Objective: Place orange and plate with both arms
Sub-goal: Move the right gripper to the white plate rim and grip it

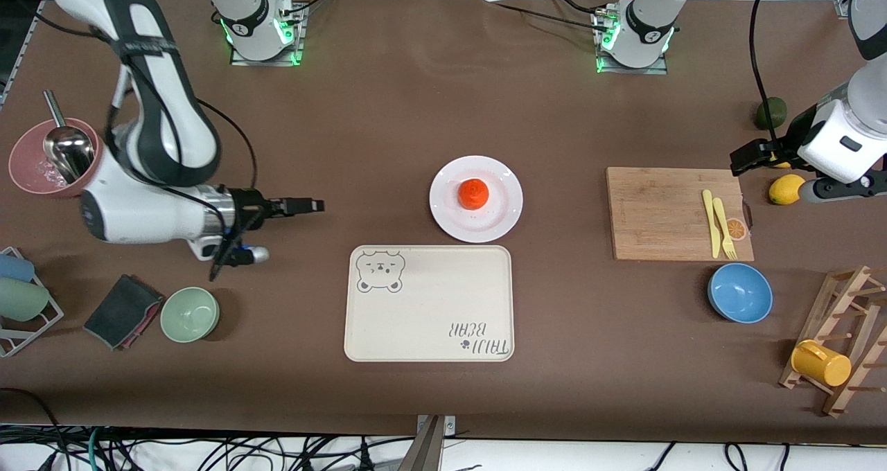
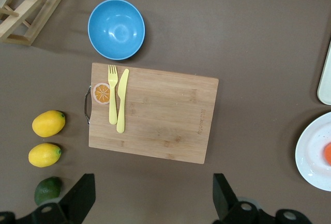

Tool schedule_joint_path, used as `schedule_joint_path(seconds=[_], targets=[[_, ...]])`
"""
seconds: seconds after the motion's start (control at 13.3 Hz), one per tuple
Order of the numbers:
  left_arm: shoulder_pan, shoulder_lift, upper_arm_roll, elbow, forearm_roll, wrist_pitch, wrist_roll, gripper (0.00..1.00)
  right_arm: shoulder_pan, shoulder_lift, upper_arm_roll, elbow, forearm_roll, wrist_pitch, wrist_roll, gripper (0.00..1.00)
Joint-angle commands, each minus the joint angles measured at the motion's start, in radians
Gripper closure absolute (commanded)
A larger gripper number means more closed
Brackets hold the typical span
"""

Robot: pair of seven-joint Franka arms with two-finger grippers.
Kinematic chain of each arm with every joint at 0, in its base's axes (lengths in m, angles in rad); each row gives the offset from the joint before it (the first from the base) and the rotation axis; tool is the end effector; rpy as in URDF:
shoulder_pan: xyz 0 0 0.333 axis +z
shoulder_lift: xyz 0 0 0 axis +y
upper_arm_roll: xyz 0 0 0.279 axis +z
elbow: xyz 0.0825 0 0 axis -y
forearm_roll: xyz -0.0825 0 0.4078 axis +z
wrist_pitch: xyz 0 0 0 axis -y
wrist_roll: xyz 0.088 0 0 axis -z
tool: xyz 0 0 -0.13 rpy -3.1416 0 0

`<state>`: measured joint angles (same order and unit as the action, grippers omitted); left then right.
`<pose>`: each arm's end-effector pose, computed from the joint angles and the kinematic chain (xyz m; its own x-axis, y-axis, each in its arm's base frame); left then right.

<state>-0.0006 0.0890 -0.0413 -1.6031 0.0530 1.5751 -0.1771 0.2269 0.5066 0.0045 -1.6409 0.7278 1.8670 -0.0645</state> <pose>0.5938 -0.0173 0.4969 0.9852 0.1343 -0.1062 0.1275 -0.9895 -0.0687 0.6241 0.2143 0.2555 0.9502 0.0744 -0.3025 -0.1216 -0.8055 -0.5800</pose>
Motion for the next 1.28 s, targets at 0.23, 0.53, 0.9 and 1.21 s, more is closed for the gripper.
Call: schedule_joint_path(seconds=[0.23, 0.53, 0.9, 1.21], targets=[[-0.006, 0.005, 0.006, 0.083, -0.024, -0.024, 0.021, 0.00, 0.254, 0.111, -0.001, 0.004, 0.325, 0.260, -0.090, 0.00], [0.002, 0.008, 0.008, 0.123, -0.024, -0.026, 0.027, 0.00, 0.290, 0.216, 0.002, 0.006, 0.579, 0.300, -0.374, 0.00], [-0.006, 0.011, -0.003, 0.124, -0.024, -0.037, 0.021, 0.00, 0.298, 0.260, 0.002, -0.033, 0.582, 0.310, -0.508, 0.01], [-0.004, 0.006, -0.003, 0.126, -0.021, -0.050, 0.022, 0.00, 0.321, 0.276, 0.002, -0.054, 0.584, 0.317, -0.520, 0.11]])
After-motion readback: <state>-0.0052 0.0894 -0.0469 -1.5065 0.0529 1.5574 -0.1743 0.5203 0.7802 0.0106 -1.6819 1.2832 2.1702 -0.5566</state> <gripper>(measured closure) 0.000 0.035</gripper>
